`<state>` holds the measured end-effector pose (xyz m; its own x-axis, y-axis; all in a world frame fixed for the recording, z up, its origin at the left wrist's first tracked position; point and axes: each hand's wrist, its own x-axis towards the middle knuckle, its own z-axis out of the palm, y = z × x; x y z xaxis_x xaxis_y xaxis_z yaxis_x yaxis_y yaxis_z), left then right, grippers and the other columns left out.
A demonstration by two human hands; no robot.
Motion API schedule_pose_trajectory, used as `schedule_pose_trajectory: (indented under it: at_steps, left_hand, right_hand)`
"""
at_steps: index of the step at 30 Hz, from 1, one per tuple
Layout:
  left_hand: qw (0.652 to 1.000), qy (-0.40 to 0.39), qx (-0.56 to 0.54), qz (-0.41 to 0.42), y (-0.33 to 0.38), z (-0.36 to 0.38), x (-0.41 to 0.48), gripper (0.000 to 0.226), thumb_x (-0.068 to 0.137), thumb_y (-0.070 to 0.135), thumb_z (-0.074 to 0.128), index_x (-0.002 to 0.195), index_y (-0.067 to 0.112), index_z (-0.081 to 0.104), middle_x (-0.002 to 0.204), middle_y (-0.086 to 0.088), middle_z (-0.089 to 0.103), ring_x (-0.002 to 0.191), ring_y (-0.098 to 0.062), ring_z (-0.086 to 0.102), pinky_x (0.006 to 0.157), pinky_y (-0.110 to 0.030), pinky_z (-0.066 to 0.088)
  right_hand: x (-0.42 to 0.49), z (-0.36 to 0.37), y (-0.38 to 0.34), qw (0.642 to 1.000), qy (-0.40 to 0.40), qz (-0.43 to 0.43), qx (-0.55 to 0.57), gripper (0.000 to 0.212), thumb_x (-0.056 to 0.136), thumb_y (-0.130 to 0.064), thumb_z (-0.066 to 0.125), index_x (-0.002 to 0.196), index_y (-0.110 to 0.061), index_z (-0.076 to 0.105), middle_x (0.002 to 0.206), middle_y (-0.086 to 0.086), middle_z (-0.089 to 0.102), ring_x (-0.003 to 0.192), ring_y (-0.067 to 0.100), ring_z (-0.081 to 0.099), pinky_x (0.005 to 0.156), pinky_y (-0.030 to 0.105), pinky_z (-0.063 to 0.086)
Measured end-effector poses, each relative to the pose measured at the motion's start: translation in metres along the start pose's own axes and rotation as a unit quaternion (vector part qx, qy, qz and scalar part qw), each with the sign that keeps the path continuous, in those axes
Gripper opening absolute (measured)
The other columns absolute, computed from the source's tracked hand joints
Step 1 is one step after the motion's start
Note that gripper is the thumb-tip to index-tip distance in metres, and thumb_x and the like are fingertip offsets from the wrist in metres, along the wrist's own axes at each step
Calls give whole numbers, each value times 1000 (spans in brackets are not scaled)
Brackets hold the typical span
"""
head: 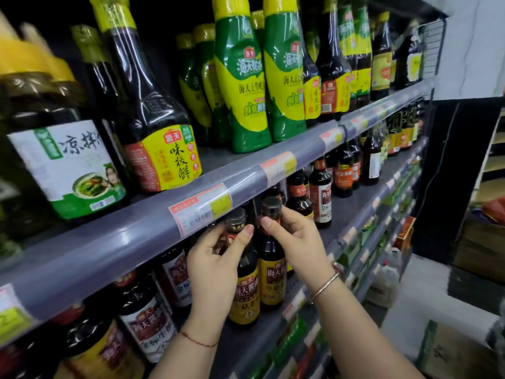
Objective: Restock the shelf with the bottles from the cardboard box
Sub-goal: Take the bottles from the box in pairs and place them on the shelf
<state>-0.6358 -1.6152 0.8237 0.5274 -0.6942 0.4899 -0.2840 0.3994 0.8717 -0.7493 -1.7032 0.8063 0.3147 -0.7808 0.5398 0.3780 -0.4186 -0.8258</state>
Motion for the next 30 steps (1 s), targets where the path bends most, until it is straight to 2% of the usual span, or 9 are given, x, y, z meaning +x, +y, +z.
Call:
schedule_pose_trajectory:
  at_steps: [4,9,12,14,18,22,26,30]
  left_hand:
    - [999,34,11,-12,-11,-8,1,23,72,33,76,94,26,75,97,3,76,96,-16,70,92,-47,54]
    - [998,59,10,-15,-22,-12,-3,23,72,34,74,94,28,75,97,3,76,96,-16,70,90,-42,54]
    - [998,64,10,-21,-22,-14,-3,22,74,30,74,95,28,75,97,3,76,96,-15,70,89,-38,54]
    - [997,70,6,-31,-22,-15,-2,19,76,26,74,95,24,75,95,3,77,94,-16,71,88,-39,55]
    - [995,87,5,-40,-23,-16,3,13,79,22,73,92,24,75,91,3,77,89,-16,71,87,-41,56]
    - [995,84,32,-36,-29,-19,6,14,79,29,72,93,29,73,94,4,76,92,-15,71,89,-46,55]
    - [994,77,67,-27,-31,-20,5,17,79,34,71,95,31,70,95,8,75,92,-9,69,89,-43,55]
    - [993,73,87,-21,-31,-21,3,17,78,38,70,95,35,68,94,10,74,90,-4,68,89,-41,55]
  right_hand:
    - [14,10,9,999,-40,6,16,21,88,-12,61,108,-12,68,104,1,73,101,14,66,85,27,52]
    - [24,14,21,997,-77,25,5,17,88,-11,61,103,-6,68,103,11,72,97,16,66,86,29,53]
    - [25,15,28,995,-94,37,-3,14,87,-11,62,98,-6,68,93,5,72,89,8,65,77,19,51]
    - [27,14,29,993,-105,46,-2,15,87,-12,62,99,-6,68,91,1,71,87,7,66,76,18,51]
    - [34,15,32,989,-133,65,-14,21,87,-16,62,105,-6,67,102,6,72,96,13,67,85,25,52]
    - [43,17,40,984,-154,81,-37,28,85,-25,64,108,-8,66,110,12,70,106,21,65,98,39,49]
    - [50,18,47,981,-142,110,-71,52,78,-36,70,123,-17,54,119,12,65,115,22,59,101,41,47]
    - [50,17,46,977,-149,117,-100,59,72,-47,72,122,-24,51,120,8,65,115,16,58,101,39,46]
